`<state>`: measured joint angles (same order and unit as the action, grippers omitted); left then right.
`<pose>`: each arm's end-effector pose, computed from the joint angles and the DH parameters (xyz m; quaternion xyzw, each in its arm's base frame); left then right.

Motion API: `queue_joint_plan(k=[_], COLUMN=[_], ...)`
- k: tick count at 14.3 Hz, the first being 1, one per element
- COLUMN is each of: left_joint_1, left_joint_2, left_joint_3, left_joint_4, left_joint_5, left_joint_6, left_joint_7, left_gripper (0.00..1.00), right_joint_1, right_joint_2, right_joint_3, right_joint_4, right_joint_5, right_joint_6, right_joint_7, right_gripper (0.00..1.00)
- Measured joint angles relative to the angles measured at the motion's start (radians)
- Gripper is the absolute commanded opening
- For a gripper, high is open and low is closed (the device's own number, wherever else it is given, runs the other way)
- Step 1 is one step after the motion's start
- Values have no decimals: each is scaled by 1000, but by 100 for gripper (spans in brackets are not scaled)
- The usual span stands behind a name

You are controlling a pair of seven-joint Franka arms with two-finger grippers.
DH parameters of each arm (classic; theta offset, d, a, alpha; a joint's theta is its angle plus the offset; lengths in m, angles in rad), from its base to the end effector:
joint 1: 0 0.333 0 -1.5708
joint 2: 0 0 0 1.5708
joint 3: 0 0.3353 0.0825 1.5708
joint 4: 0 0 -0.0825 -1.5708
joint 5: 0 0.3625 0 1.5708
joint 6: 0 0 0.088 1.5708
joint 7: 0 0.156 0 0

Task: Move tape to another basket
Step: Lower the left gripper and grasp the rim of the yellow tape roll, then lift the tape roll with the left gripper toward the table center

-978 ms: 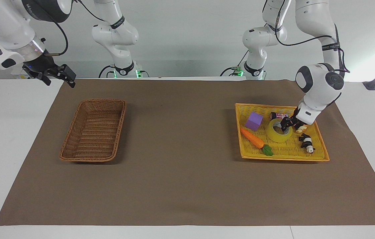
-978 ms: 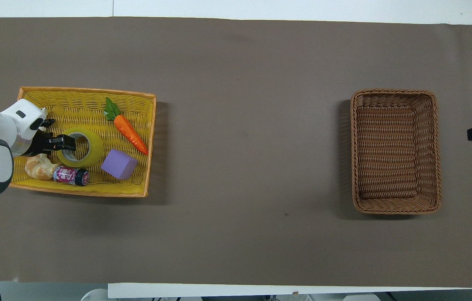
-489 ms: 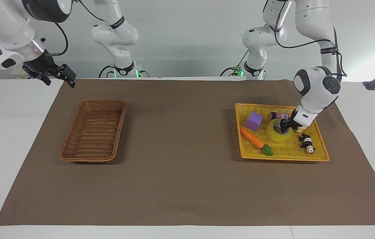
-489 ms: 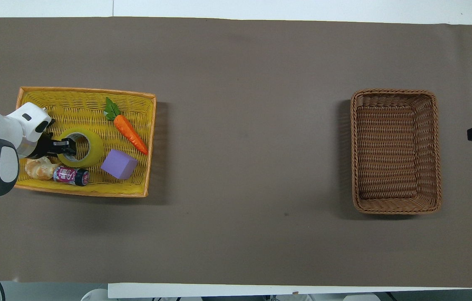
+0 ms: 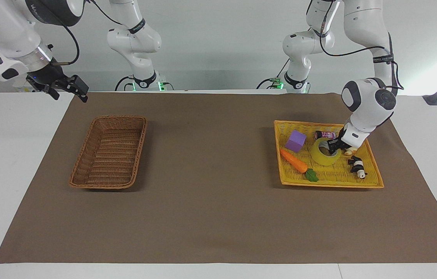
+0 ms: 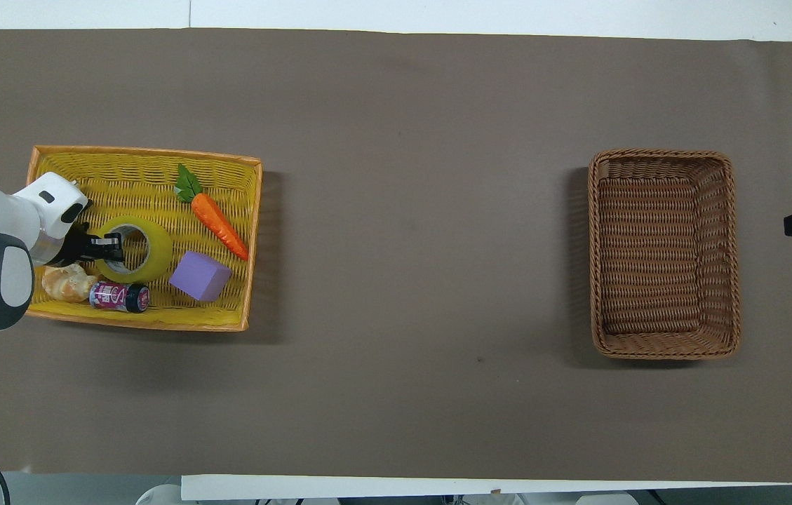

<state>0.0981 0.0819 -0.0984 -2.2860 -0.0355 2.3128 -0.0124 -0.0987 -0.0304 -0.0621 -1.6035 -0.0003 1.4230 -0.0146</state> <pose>0.5013 -0.0022 0.2984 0.9993 0.0184 -0.0275 0.0166 0.4921 -0.0803 0.5849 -0.9945 0.0728 0.0747 0.0074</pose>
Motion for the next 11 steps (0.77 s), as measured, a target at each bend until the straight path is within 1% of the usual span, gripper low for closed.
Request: queue_joint_plan(k=[2,3,6,8,10,11], left_joint_1=[0,0,-1,-10,-46,-89], left_joint_2=[0,0,-1,-2,-3,-3], left_joint_3=[0,0,0,-2,-6,-8], left_joint_4=[30,62,202,284,334,350], left_joint_5=[0,0,0,-1,-2,-3], left_joint_6=[-24,-61,-216,-298,-329,-331], left_joint_7=[0,0,-7,-30,-121,-204], left_gripper=[0,0,0,0,0,0], right_joint_1=[0,0,0,0,0,0], right_joint_2=[0,0,0,0,0,0], right_joint_3=[0,0,0,0,0,0], right_joint_4=[0,0,0,0,0,0], right_joint_5=[0,0,0,0,0,0], right_joint_6=[0,0,0,0,0,0], right_joint_7=[0,0,0,0,0,0], right_gripper=[100,100,100,100,100,100])
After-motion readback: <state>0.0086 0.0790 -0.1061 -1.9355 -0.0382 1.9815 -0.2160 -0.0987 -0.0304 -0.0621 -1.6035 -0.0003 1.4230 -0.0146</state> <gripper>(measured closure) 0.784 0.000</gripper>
